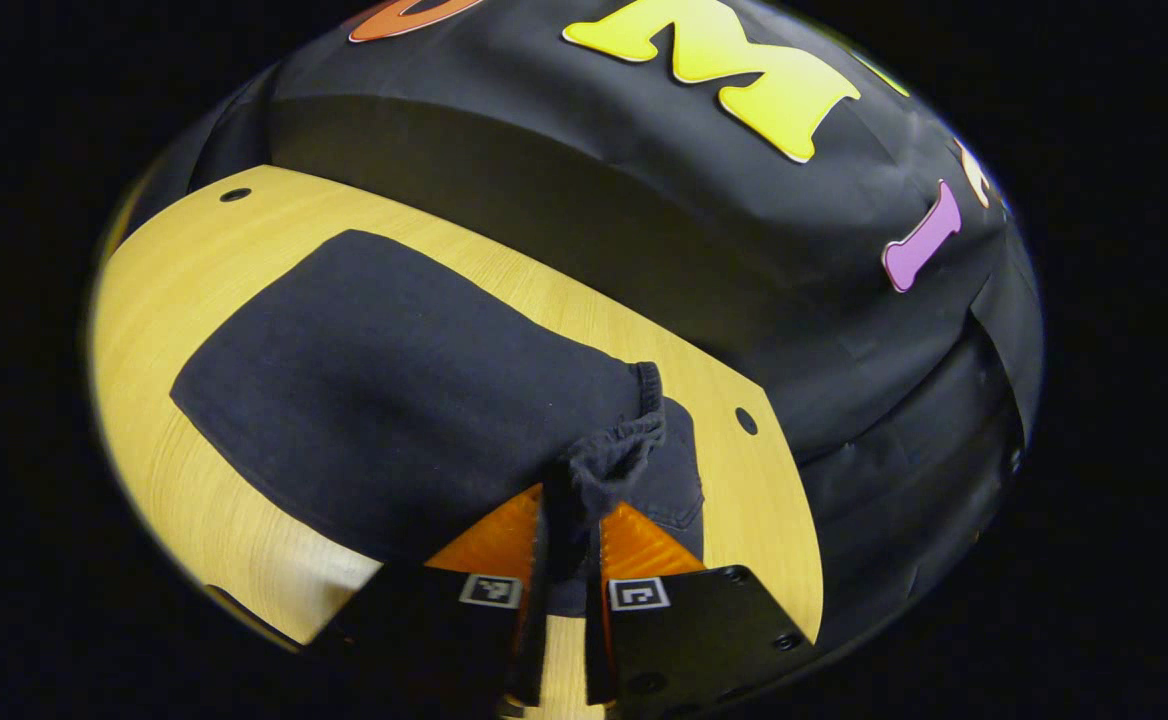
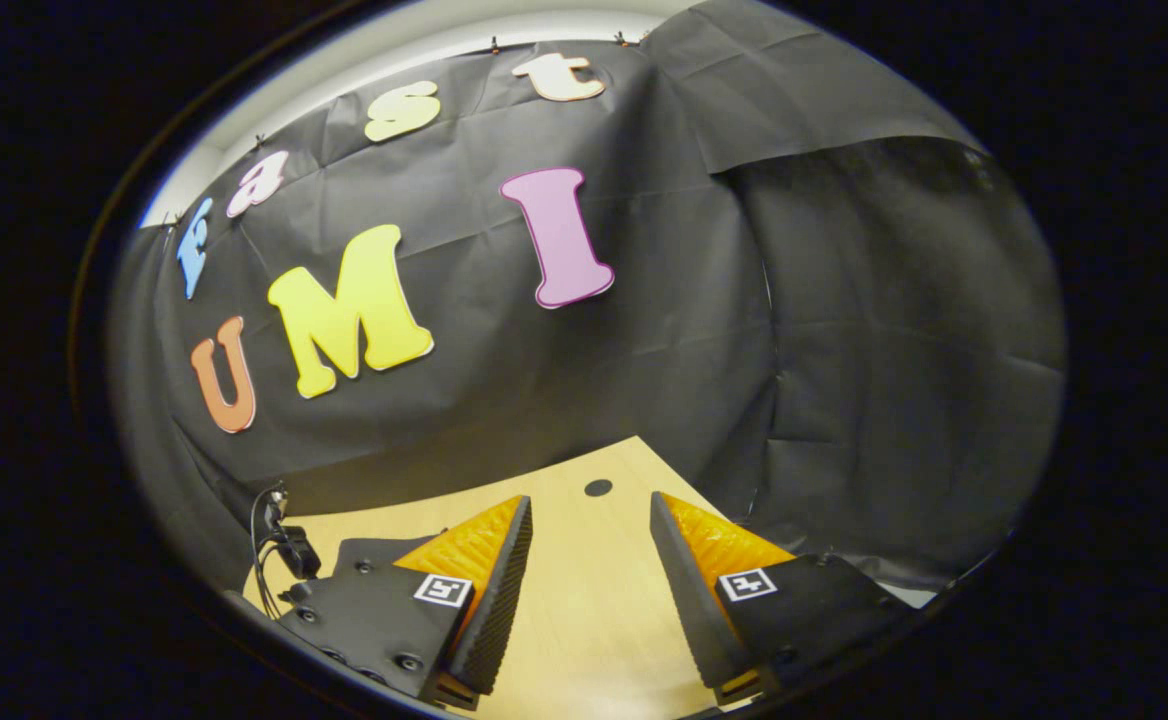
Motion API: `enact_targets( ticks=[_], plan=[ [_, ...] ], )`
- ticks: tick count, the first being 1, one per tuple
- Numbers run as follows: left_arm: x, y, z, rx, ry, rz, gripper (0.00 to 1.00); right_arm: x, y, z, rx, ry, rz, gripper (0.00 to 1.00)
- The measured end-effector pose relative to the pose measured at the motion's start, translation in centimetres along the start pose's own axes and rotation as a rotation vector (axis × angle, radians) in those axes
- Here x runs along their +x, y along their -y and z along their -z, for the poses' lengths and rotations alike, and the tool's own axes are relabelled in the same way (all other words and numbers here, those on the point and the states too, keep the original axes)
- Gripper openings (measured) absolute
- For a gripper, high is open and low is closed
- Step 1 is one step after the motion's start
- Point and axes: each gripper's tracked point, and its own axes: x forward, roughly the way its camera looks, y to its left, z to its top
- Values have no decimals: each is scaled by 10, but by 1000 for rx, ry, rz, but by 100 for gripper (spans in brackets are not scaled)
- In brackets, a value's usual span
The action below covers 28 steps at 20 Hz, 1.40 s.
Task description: Grasp the waist and the cuffs of the jeans and fold them to make the two legs overlap; first hold the waist and fold one-third of the jeans toward the cuffs, then hold the cuffs and fold the remaining one-third in the same direction to finish folding.
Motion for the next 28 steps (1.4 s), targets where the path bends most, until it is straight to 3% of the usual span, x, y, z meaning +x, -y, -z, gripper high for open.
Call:
enact_targets(
  ticks=[1, 4, 5, 6, 7, 8, 10, 11, 12, 13, 14, 16, 17, 18, 21, 24, 25, 26, 28],
  plan=[
    [-1, 8, 6, -3, -14, 29, 12, 0, 1, 1, -5, -3, 3, 75],
    [-3, 15, 7, 78, -3, 17, 100, -1, 0, 4, -6, -9, 5, 67],
    [-5, 14, 10, 98, -6, 7, 99, -2, -1, 5, -8, -10, 5, 67],
    [-5, 14, 11, 113, -3, 3, 99, -2, 0, 7, -14, -11, 6, 75],
    [-5, 14, 11, 116, -1, 2, 99, -2, 0, 8, -21, -12, 9, 75],
    [-4, 14, 11, 116, 2, 3, 99, -1, 1, 10, -24, -15, 11, 67],
    [-7, 13, 8, 120, 10, 1, 99, 0, 1, 18, -31, -26, 16, 67],
    [-10, 12, 5, 127, 16, -5, 99, 1, 0, 23, -35, -38, 17, 75],
    [-13, 12, 3, 134, 28, -9, 99, 3, -3, 28, -36, -45, 14, 67],
    [-18, 11, -1, 142, 40, -7, 99, 6, -8, 32, -41, -50, 11, 75],
    [-25, 10, -8, 153, 59, -5, 99, 10, -13, 38, -48, -59, 3, 75],
    [-43, 5, -24, 185, 104, -4, 99, 18, -31, 48, -60, -74, -23, 75],
    [-52, 2, -35, 202, 131, -7, 99, 23, -43, 55, -66, -82, -41, 67],
    [-63, -2, -46, 217, 161, -12, 99, 26, -55, 61, -66, -91, -62, 75],
    [-100, -22, -76, 236, 227, -28, 99, 32, -102, 74, -68, -96, -142, 75],
    [-145, -49, -113, 272, 318, -92, 99, 32, -146, 86, -83, -95, -220, 75],
    [-161, -57, -126, 286, 350, -108, 99, 31, -161, 89, -79, -94, -247, 67],
    [-176, -64, -136, 298, 382, -122, 99, 30, -175, 89, -77, -92, -272, 75],
    [-211, -76, -157, 300, 442, -139, 99, 26, -205, 89, -86, -80, -314, 75]
  ],
)
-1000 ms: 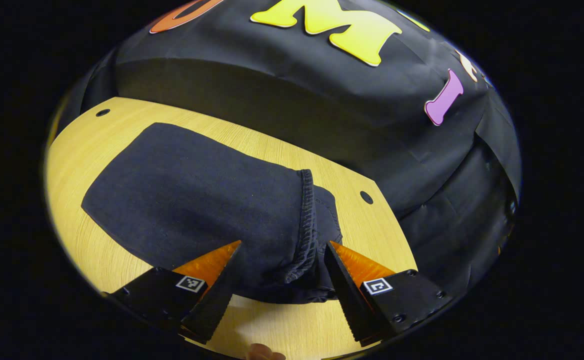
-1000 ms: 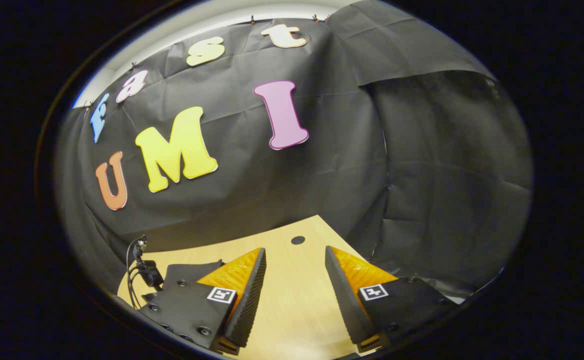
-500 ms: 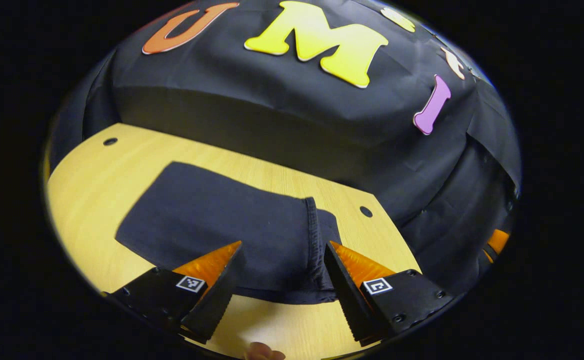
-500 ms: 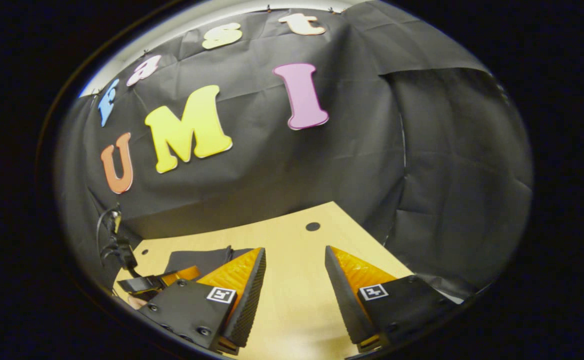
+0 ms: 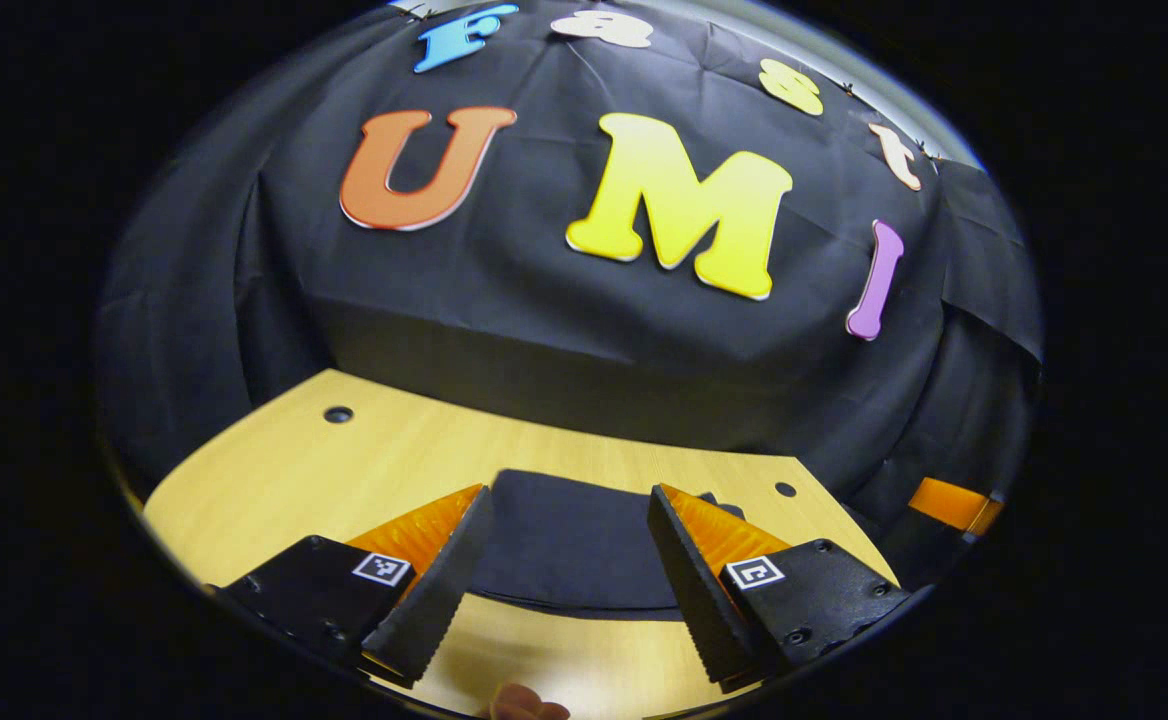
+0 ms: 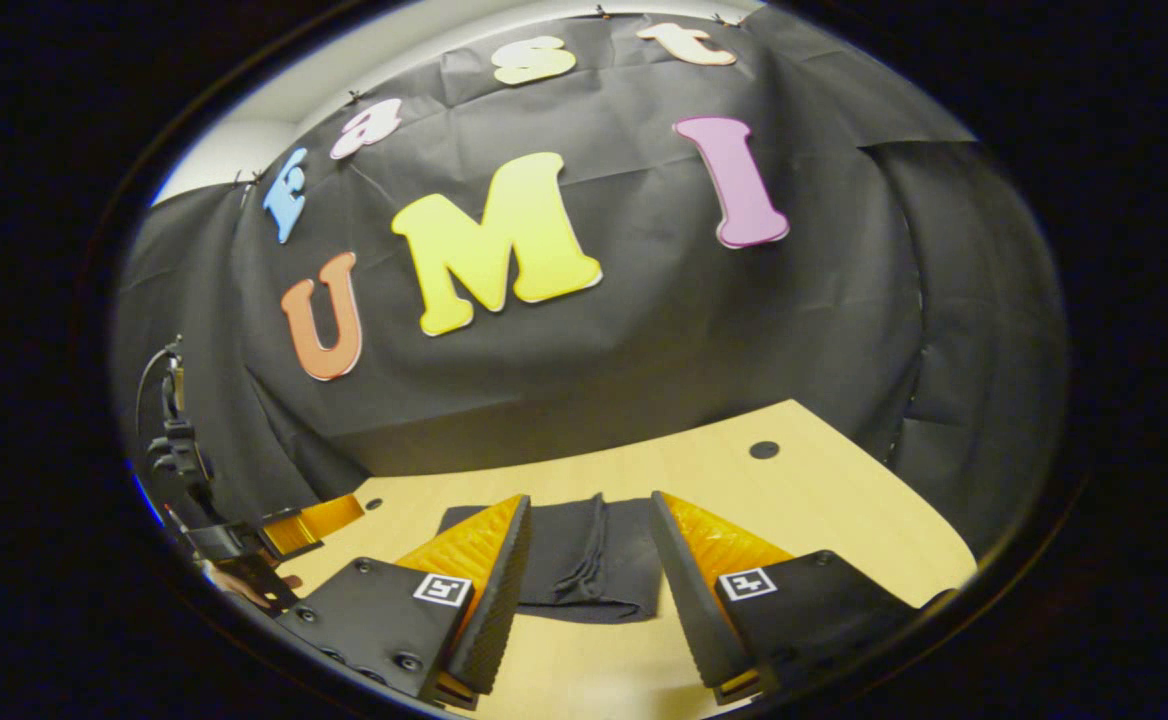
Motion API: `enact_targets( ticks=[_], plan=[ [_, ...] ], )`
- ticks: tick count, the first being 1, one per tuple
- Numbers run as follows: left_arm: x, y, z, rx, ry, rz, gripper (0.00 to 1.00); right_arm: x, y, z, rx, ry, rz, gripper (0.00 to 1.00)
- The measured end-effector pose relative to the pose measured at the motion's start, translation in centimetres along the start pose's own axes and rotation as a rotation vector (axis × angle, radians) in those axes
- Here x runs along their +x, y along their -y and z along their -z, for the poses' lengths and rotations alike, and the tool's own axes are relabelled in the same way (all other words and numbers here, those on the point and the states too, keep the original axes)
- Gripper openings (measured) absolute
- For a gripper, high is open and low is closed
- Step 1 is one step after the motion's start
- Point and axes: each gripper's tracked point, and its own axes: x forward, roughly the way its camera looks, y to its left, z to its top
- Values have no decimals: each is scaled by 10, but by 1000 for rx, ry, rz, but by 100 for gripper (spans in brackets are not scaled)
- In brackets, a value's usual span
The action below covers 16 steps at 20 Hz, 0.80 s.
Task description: Grasp the waist and the cuffs of the jeans and fold them to make the two legs overlap; first hold the waist and fold one-third of the jeans toward the cuffs, then hold the cuffs and fold the remaining one-third in the same direction to finish folding.
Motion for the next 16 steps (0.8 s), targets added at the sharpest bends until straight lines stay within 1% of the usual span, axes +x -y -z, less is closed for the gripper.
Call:
enact_targets(
  ticks=[1, 2, 3, 7, 8, 10, 11, 12, 13, 14, 15, 16],
  plan=[
    [-11, -8, -17, -1, 33, -16, 98, 0, -10, -3, -15, 15, -15, 75],
    [-19, -15, -30, 4, 64, -24, 98, -1, -21, -7, -35, 31, -32, 67],
    [-29, -20, -42, 17, 97, -36, 98, -2, -31, -11, -54, 49, -47, 75],
    [-57, -23, -68, 118, 189, -46, 98, -14, -61, -20, -116, 110, -83, 75],
    [-63, -22, -68, 148, 202, -47, 100, -17, -66, -21, -131, 123, -83, 75],
    [-77, -19, -67, 176, 215, -34, 98, -25, -71, -24, -164, 155, -74, 75],
    [-83, -18, -66, 176, 215, -31, 98, -29, -73, -24, -180, 164, -68, 67],
    [-89, -22, -63, 177, 219, -36, 98, -31, -72, -24, -192, 173, -58, 67],
    [-94, -24, -62, 181, 222, -40, 98, -33, -69, -26, -204, 183, -33, 82],
    [-96, -22, -61, 182, 225, -41, 99, -35, -64, -27, -212, 191, -8, 68],
    [-98, -22, -59, 177, 223, -40, 99, -37, -61, -29, -212, 198, 12, 76],
    [-99, -22, -58, 171, 223, -39, 88, -39, -61, -28, -210, 199, 22, 77]
  ],
)
